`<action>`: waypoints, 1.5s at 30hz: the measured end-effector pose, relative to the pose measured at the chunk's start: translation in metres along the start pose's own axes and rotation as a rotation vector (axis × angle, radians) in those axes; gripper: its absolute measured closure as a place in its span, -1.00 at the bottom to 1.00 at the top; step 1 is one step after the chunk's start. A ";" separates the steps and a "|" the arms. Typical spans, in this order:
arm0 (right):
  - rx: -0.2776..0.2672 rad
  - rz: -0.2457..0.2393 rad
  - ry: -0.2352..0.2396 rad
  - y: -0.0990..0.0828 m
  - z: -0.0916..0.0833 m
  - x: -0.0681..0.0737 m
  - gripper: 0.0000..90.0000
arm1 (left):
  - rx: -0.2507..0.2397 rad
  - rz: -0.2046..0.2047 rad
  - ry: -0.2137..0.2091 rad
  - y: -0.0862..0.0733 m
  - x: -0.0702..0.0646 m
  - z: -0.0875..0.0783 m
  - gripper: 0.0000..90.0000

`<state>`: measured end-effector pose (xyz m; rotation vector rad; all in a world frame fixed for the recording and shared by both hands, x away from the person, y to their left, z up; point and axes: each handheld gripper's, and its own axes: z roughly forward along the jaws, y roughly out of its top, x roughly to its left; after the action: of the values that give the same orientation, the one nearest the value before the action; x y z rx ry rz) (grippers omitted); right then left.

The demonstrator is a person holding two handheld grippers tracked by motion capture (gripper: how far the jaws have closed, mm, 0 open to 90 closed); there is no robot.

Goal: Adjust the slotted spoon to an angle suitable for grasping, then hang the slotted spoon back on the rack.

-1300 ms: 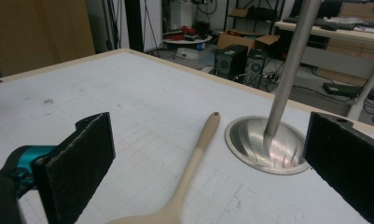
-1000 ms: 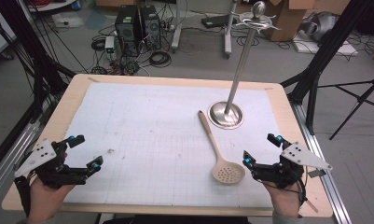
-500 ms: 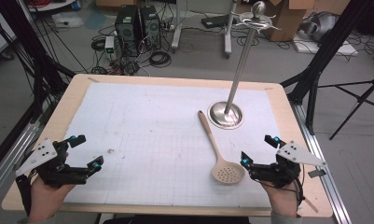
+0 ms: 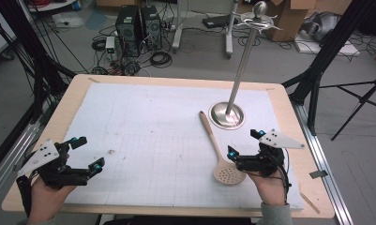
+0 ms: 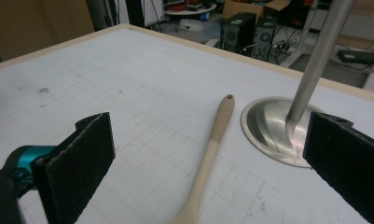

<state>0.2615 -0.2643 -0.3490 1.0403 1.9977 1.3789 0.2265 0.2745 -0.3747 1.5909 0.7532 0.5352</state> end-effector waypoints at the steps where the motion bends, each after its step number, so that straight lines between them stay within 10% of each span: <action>1: 0.000 0.000 0.000 0.000 0.000 0.000 -0.98 | -0.002 -0.002 0.000 0.000 0.000 0.000 -0.96; 38: 0.457 0.034 -0.075 0.012 0.114 0.003 -0.97 | 0.025 -0.026 0.055 -0.013 0.002 -0.024 -0.96; 45: 0.534 0.059 -0.034 0.007 0.121 -0.002 -0.54 | 0.033 -0.028 0.057 -0.014 0.003 -0.023 -0.96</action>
<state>0.3553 -0.1973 -0.3871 1.3412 2.3881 0.8552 0.2098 0.2927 -0.3852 1.5984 0.8298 0.5519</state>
